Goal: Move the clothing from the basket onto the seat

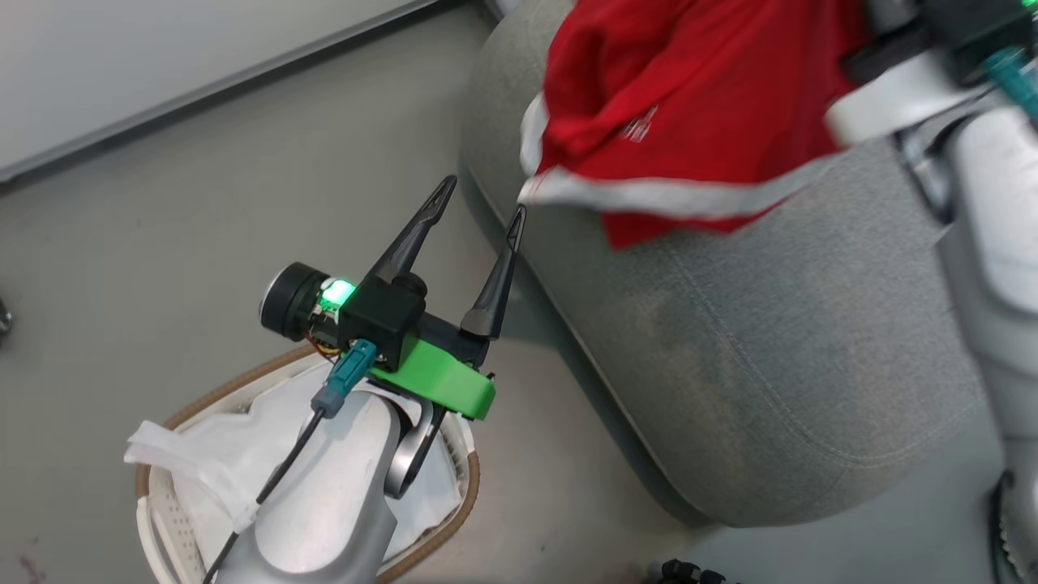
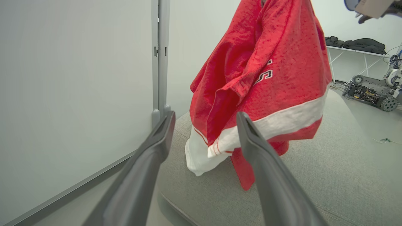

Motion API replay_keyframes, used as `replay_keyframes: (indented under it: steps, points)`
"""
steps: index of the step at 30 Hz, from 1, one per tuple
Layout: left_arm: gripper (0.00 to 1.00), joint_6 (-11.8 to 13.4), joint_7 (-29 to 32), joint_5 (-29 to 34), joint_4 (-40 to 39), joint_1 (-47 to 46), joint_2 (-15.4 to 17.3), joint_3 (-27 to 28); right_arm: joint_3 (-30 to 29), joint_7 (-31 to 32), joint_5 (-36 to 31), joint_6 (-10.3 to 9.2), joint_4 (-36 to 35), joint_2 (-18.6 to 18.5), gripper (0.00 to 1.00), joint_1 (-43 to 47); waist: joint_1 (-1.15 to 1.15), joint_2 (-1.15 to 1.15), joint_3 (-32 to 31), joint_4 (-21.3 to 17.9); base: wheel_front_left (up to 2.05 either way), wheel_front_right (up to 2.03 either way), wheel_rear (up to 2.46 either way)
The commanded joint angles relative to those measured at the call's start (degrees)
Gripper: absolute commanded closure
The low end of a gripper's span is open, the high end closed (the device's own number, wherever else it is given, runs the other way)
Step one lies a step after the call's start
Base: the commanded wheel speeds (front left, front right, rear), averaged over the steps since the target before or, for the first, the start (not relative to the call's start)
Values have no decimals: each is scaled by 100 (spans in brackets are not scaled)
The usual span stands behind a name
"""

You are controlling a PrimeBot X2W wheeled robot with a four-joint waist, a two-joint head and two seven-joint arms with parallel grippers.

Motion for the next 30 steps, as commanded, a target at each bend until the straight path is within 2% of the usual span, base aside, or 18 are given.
replay_keyframes:
  steps: [1,8,10,15,18,21,28,29,30]
  points:
    - [0,-24,3,23,-33,-107,73,-7,-98,-13,-112,-10,53,-136,100,-230,0,-1,406,372,0,0,0]
    - [0,-41,3,55,-163,-377,142,-177,-787,-10,-487,-10,526,-913,100,-1215,0,-1,958,764,0,0,0]
    - [0,-44,4,33,-182,-463,185,-249,-1183,-10,-504,-10,794,-1094,100,-1407,0,-1,1132,871,0,0,0]
    - [0,-46,3,-58,-213,-581,239,-422,-1870,-8,-630,-10,1363,-1277,100,-1202,0,-1,1425,1097,0,0,0]
    - [0,-46,3,-80,-249,-631,275,-485,-2391,-8,-608,-10,1587,-1144,100,-876,0,-1,1603,1182,0,0,0]
    - [0,-46,3,-100,-243,-665,309,-559,-2991,-8,-543,-10,1634,-819,100,-430,0,-1,1698,1243,0,0,0]
    - [0,-46,3,-135,-193,-631,366,-567,-3862,-8,-556,-10,1289,-53,100,831,0,-1,1601,1244,0,0,0]
    - [0,-46,3,-141,-187,-604,365,-551,-3930,-8,-537,-10,1200,6,85,953,0,-1,1568,1230,0,0,0]
    - [0,-46,3,-147,-171,-568,367,-516,-3957,-8,-555,-10,1098,91,60,1100,0,-1,1516,1208,0,0,0]
